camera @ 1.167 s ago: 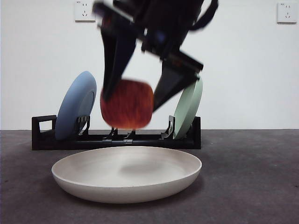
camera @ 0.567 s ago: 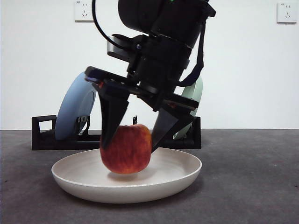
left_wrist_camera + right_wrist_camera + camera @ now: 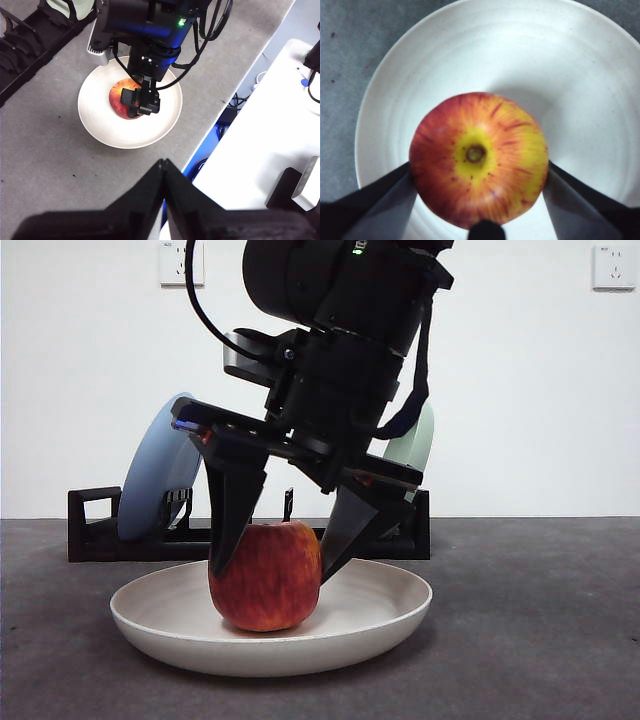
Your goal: Take the yellow plate from the plate rack,put the plate on the table,take the apple from the table,put the apple in the plate
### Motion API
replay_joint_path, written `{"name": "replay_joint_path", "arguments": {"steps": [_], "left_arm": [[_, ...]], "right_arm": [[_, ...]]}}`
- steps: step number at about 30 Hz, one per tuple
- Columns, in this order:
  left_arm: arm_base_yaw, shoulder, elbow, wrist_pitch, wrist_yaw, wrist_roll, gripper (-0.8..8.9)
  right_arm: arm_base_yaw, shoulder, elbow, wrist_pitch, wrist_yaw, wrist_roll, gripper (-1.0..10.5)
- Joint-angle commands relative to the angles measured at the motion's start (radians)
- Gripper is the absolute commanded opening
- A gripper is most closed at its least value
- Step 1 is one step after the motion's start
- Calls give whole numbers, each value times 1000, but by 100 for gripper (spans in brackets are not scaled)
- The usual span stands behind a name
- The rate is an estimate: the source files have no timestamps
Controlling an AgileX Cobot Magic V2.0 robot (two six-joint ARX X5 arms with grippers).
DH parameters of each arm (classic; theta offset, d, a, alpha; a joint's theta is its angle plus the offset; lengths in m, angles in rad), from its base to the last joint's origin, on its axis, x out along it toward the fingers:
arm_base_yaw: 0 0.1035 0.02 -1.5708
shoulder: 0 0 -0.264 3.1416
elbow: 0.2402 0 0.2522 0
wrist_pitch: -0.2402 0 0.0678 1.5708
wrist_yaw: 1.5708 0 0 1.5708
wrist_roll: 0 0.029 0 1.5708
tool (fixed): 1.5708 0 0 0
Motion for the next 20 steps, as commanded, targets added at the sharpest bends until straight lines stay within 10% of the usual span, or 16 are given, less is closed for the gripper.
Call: {"name": "replay_joint_path", "arguments": {"steps": [1,11,20], "left_arm": [[1,-3,-2,2,-2,4,-5],[1,-5,-2,2,-2,5,-4],[1,-4,-2,2,-2,4,-4]], "right_arm": [[1,8,-3,2,1,19,540],[1,-157,42,-240,-122,2,536],[1,-467,129,-524,-72,-92,534]]}}
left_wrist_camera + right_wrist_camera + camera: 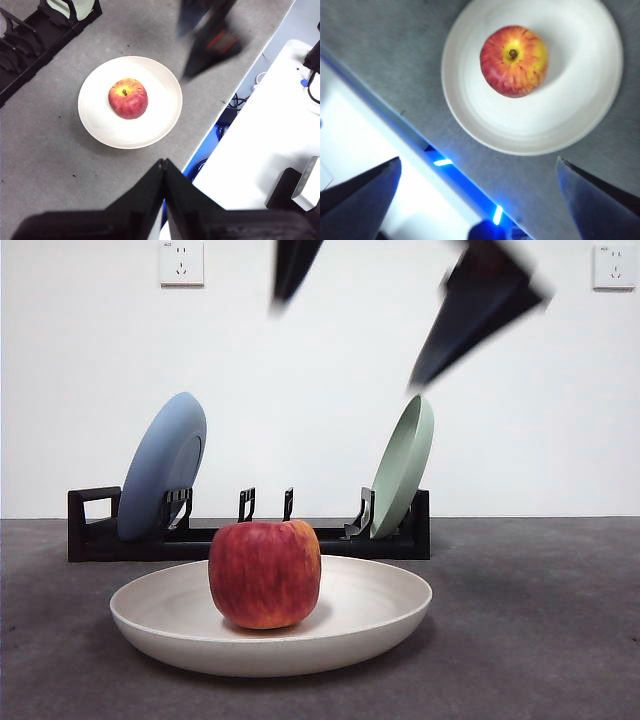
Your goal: Take the yellow plate from the plate rack,put the plate on the table,take the apple from the table,put the apple in the plate
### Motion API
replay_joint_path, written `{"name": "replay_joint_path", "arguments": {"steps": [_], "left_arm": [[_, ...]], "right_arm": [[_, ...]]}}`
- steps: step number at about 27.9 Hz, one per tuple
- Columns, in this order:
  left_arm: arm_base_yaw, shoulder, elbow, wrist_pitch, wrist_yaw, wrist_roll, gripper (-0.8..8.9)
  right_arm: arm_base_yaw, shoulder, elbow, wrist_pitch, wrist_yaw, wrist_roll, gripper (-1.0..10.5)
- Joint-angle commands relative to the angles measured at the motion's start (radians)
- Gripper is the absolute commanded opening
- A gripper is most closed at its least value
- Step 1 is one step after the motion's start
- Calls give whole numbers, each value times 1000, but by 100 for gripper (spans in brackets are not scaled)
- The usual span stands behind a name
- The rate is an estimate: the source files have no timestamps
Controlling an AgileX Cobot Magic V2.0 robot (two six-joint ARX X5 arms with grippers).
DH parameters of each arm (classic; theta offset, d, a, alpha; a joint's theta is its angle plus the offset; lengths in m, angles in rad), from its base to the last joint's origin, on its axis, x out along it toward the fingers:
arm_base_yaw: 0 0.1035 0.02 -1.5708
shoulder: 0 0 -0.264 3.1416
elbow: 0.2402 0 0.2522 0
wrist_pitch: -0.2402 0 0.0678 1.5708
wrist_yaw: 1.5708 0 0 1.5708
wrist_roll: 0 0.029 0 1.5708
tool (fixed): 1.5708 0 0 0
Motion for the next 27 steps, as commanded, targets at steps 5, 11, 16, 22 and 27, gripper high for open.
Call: {"name": "replay_joint_path", "arguments": {"steps": [5,11,16,22,27], "left_arm": [[1,-3,-2,3,-2,4,-4],[1,8,-2,3,-2,4,-4],[1,32,-2,3,-2,4,-4],[1,80,-2,2,-2,4,-4],[8,112,-2,8,-2,4,-4]], "right_arm": [[1,-206,100,-170,105,1,435],[1,-308,217,-335,149,25,-7],[1,-348,269,-363,184,35,1],[1,-346,314,-362,239,35,1],[1,-345,317,-362,277,35,1]]}}
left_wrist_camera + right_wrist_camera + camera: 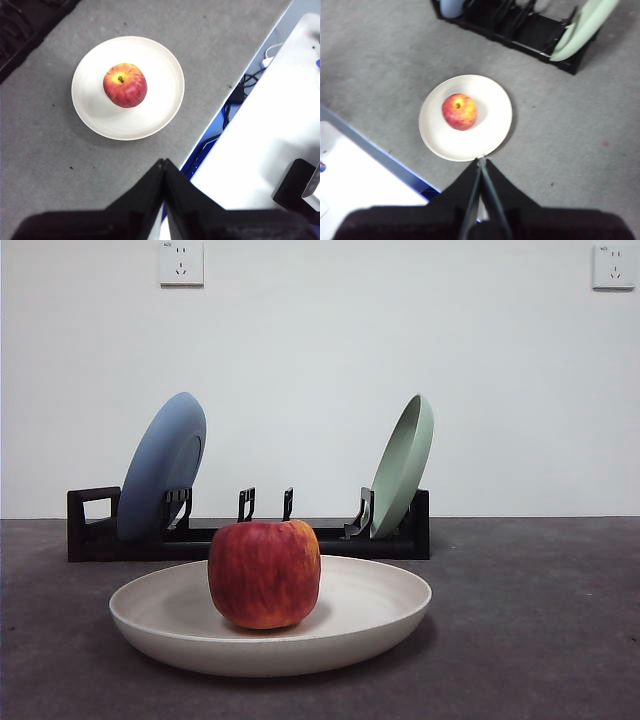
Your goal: Take the yellow plate from the plate rack,put the plate on the table,take the apple from the table,put the apple in the plate
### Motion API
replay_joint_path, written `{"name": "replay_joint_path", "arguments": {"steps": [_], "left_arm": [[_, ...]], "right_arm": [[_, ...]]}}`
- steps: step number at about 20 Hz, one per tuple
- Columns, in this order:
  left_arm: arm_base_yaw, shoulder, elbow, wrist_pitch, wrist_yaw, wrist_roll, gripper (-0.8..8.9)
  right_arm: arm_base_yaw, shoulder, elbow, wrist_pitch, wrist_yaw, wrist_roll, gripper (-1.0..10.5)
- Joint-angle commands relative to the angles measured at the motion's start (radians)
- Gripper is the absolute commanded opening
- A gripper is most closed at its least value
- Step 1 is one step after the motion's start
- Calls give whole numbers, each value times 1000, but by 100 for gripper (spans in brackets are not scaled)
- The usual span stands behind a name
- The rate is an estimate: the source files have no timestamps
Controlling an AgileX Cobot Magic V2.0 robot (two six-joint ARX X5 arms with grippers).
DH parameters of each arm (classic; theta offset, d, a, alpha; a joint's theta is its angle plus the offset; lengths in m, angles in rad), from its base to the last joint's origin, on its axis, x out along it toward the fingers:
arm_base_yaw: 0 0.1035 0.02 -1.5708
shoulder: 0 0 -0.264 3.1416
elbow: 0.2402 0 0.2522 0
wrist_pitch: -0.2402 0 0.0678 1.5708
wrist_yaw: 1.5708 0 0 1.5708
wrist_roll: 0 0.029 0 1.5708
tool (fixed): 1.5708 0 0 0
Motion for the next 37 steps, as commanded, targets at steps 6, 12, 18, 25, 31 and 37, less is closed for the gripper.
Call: {"name": "replay_joint_path", "arguments": {"steps": [6,12,18,25,31,37], "left_arm": [[166,29,-2,63,12,4,-4],[562,-42,-70,297,82,223,-4],[902,-378,-658,985,282,272,-4],[1125,-783,-1138,1138,293,219,-4],[1181,-929,-1326,1160,303,208,-4],[1190,-927,-1331,1152,313,240,-3]], "right_arm": [[0,2,3,-21,43,10,1],[0,2,3,-21,45,10,1],[0,9,3,-21,45,10,1],[0,9,3,-21,45,10,1],[0,10,3,-21,45,10,1],[0,14,4,-21,45,10,1]]}}
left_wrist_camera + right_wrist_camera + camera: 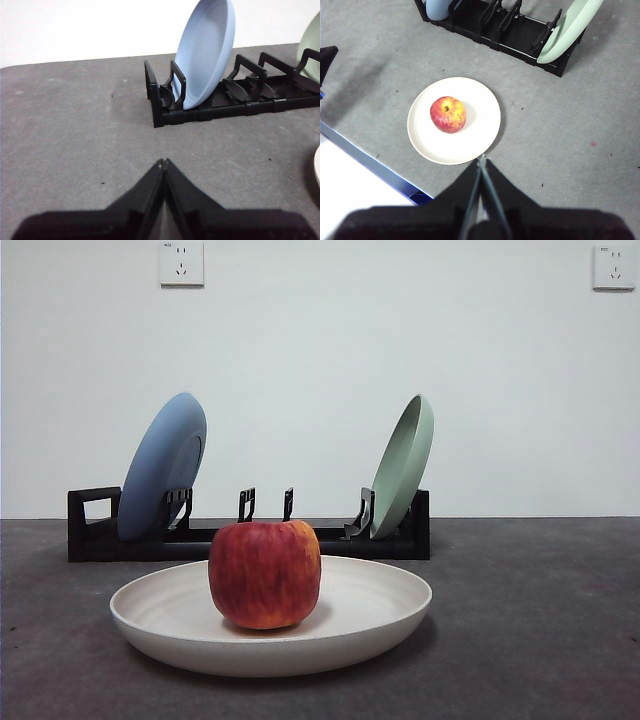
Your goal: Take the yellow plate from the plate rack,put the plate on the table,take the apple from the table,put the apple in the plate
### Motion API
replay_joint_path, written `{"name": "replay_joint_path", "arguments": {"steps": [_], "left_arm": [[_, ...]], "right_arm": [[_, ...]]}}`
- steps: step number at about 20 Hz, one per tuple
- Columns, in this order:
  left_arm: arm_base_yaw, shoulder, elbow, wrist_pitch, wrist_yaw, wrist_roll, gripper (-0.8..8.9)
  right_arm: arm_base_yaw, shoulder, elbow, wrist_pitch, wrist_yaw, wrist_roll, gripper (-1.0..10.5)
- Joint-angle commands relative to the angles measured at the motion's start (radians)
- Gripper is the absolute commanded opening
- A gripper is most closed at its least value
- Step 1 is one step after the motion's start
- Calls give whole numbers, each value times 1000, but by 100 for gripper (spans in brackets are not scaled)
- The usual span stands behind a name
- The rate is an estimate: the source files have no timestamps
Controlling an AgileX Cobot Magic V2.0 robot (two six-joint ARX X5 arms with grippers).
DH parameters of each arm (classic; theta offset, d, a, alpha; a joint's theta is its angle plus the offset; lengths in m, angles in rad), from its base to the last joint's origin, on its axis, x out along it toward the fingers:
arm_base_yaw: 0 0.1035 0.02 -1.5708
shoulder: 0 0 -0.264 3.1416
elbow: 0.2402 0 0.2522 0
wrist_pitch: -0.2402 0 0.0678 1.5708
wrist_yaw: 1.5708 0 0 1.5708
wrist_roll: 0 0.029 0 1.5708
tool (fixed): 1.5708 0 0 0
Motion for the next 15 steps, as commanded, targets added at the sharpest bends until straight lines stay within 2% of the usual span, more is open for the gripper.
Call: {"name": "replay_joint_path", "arguments": {"steps": [1,15], "left_arm": [[3,-3,-10,12,6,13,-3],[3,66,-10,11,6,13,-3]], "right_arm": [[0,4,3,-21,1,7,1],[-1,4,2,-19,1,7,1]]}}
